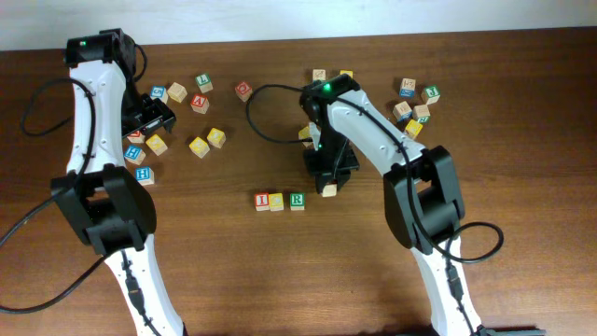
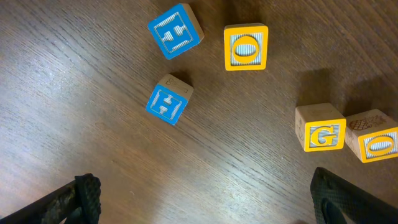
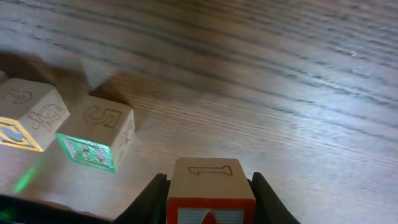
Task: Spell out ICRA
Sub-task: 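Carry the red A block and set it right of the R block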
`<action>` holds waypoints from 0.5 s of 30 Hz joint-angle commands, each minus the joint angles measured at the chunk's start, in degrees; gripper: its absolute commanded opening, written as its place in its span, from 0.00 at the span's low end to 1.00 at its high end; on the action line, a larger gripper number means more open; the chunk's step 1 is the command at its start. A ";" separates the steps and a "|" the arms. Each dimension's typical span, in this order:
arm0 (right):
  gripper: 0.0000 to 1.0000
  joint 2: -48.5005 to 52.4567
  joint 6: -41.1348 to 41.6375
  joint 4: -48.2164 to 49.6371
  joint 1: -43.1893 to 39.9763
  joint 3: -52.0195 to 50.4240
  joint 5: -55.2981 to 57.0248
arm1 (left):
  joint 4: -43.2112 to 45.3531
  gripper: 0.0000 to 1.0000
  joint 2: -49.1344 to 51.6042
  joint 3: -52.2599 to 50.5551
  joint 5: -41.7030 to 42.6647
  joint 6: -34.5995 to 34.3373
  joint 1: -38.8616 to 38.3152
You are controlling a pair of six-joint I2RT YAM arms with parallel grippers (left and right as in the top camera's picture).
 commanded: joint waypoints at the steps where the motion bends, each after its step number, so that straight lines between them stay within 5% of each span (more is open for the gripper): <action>1: 0.25 0.09 2.08 0.48 0.81 -0.72 -0.26 | -0.07 0.99 0.15 0.94 -0.85 0.09 0.33; 15: 0.41 0.09 5.11 3.67 2.36 -4.28 -0.59 | -0.07 0.99 0.15 0.94 -0.85 0.09 0.33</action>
